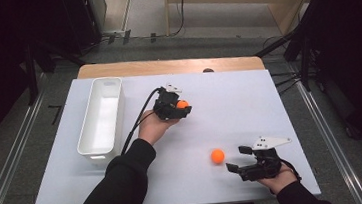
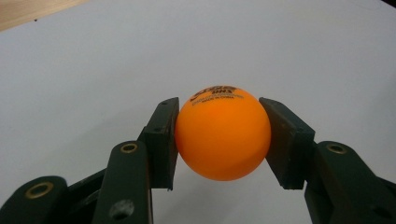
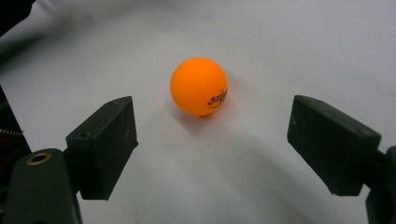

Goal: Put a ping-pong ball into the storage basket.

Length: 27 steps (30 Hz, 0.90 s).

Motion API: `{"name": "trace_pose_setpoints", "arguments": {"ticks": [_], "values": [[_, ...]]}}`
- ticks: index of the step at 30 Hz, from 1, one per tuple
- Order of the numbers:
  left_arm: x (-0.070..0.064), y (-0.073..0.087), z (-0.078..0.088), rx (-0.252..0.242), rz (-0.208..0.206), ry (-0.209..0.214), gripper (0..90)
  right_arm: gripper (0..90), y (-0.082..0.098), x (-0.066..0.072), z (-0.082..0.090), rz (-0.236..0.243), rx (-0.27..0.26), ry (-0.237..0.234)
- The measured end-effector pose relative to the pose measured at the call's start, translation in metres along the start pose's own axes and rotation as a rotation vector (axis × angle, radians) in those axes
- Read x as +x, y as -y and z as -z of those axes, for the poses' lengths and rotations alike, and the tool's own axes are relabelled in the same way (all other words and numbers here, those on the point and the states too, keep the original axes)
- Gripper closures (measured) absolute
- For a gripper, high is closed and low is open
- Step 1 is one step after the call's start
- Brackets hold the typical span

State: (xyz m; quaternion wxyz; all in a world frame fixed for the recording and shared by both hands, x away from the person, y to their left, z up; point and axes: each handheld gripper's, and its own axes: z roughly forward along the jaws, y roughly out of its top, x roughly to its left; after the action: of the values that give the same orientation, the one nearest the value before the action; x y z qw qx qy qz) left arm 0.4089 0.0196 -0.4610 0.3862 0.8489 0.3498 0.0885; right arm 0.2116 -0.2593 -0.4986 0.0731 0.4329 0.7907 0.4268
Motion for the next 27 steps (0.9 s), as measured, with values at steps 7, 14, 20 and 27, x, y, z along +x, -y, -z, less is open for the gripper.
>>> {"name": "trace_pose_setpoints", "arguments": {"ticks": [7, 14, 20, 27], "values": [[-0.003, 0.005, 0.012, 0.01, 0.004, 0.035, 50.8, 14.4, 0.0, 0.0, 0.001, 0.0, -0.006, 0.004], [-0.008, 0.01, 0.024, 0.01, -0.016, 0.069, 50.8, 14.4, 0.0, 0.0, 0.001, -0.002, -0.01, 0.006], [-0.013, 0.012, 0.034, 0.007, -0.038, 0.083, 50.7, 14.4, 0.0, 0.0, 0.002, -0.003, -0.009, 0.004], [-0.014, 0.019, 0.041, 0.027, -0.081, 0.112, 50.8, 14.4, 0.0, 0.0, 0.003, 0.0, -0.007, 0.006]]}}
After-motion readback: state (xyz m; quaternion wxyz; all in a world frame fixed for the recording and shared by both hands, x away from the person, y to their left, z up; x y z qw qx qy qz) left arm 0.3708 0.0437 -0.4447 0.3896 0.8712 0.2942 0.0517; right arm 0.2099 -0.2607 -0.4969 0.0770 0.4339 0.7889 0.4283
